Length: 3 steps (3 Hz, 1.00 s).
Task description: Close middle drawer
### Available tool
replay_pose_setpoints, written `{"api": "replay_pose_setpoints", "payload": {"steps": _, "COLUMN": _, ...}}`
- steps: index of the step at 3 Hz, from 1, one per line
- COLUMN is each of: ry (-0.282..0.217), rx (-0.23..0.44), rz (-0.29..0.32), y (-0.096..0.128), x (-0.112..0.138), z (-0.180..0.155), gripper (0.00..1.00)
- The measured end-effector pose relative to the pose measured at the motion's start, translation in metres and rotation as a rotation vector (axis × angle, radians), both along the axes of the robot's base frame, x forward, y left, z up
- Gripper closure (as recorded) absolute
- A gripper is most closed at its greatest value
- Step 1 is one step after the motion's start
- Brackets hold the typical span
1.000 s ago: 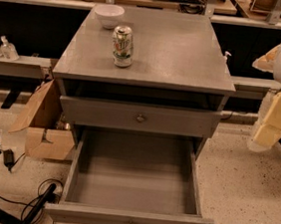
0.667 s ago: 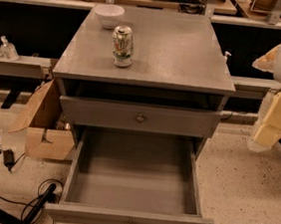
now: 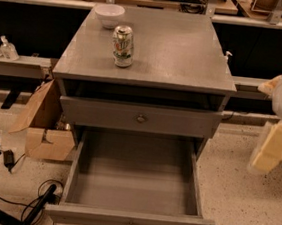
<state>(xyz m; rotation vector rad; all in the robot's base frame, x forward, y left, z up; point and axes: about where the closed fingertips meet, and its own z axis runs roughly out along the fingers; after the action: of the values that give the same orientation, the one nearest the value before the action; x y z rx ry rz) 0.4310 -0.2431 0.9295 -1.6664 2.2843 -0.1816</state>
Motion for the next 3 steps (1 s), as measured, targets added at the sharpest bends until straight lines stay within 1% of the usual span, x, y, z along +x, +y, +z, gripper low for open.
{"api": "replay_pose_setpoints", "payload": {"steps": 1, "ry": -0.028, "rx": 0.022, "rz": -0.002, "y": -0.022, "x": -0.019, "z": -0.047, "gripper": 0.0}}
{"api": "replay_pose_setpoints", "payload": {"steps": 2, "ry": -0.014, "rx": 0.084, "rz": -0.015, "y": -0.039, "x": -0.042, "z": -0.124, "gripper": 0.0}}
{"api": "replay_pose_setpoints", "payload": {"steps": 3, "ry": -0.014, "rx": 0.085, "rz": -0.016, "y": -0.039, "x": -0.043, "z": -0.126, "gripper": 0.0}}
